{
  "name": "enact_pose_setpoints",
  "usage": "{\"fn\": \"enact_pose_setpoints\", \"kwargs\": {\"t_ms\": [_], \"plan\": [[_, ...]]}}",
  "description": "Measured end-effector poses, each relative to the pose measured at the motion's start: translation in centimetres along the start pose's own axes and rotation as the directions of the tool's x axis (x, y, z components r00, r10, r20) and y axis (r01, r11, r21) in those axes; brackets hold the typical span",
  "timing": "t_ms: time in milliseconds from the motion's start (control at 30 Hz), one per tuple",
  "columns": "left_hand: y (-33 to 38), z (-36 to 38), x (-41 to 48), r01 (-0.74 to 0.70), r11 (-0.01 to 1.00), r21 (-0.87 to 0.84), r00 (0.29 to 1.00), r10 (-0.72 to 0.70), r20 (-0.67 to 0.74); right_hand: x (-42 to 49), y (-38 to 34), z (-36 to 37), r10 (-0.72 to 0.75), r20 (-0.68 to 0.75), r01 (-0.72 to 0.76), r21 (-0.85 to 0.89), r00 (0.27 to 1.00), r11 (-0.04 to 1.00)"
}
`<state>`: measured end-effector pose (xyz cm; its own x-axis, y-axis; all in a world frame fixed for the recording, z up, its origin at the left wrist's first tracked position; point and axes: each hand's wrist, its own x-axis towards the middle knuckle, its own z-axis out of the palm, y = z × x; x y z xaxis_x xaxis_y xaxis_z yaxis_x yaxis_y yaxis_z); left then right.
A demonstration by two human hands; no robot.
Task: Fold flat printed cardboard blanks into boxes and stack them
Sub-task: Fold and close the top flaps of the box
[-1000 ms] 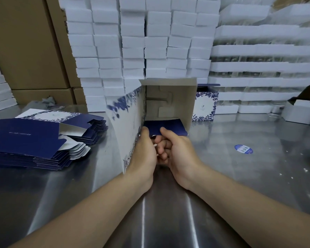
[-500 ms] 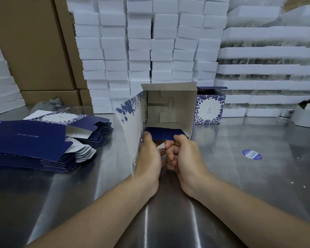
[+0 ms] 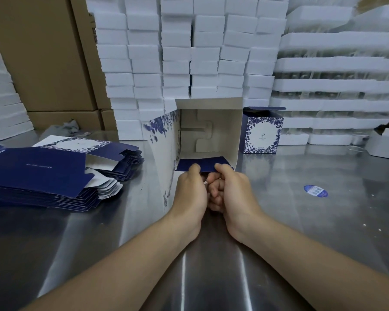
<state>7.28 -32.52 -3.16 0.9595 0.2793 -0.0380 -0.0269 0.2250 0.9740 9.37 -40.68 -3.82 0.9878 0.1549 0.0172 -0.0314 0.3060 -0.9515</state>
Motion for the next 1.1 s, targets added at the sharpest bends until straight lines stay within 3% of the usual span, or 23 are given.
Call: {"fn": "enact_pose_setpoints", "kwargs": {"t_ms": [300,467,700,900,1100], "plan": [[0.1,-0.1,0.1,0.1,0.994,-0.033,0.995,-0.101,-0.008,0.2,0.4,-0.1,-0.017,-0.074,0.018,0.018,0.997,1.0],[0.2,-0.2,0.3,0.151,0.971,-0.184,0.985,-0.163,-0.051,0.3,0.2,-0.1,0.004,-0.086,0.002,0.073,0.996,0.997],[-0.1,-0.3,0.7,0.143,0.97,-0.198,0.983,-0.163,-0.088,0.2,0.0,-0.1,0.004,-0.037,-0.001,0.067,0.999,0.998],[-0.4,-0.4,1.2,0.114,0.967,-0.226,0.986,-0.138,-0.092,0.2,-0.5,-0.6,0.091,0.078,-0.096,0.065,0.993,0.993],[-0.2,-0.4,1.1,0.119,0.97,-0.212,0.99,-0.133,-0.054,0.5,-0.1,-0.6,0.064,0.071,-0.069,0.06,0.995,0.996]]}}
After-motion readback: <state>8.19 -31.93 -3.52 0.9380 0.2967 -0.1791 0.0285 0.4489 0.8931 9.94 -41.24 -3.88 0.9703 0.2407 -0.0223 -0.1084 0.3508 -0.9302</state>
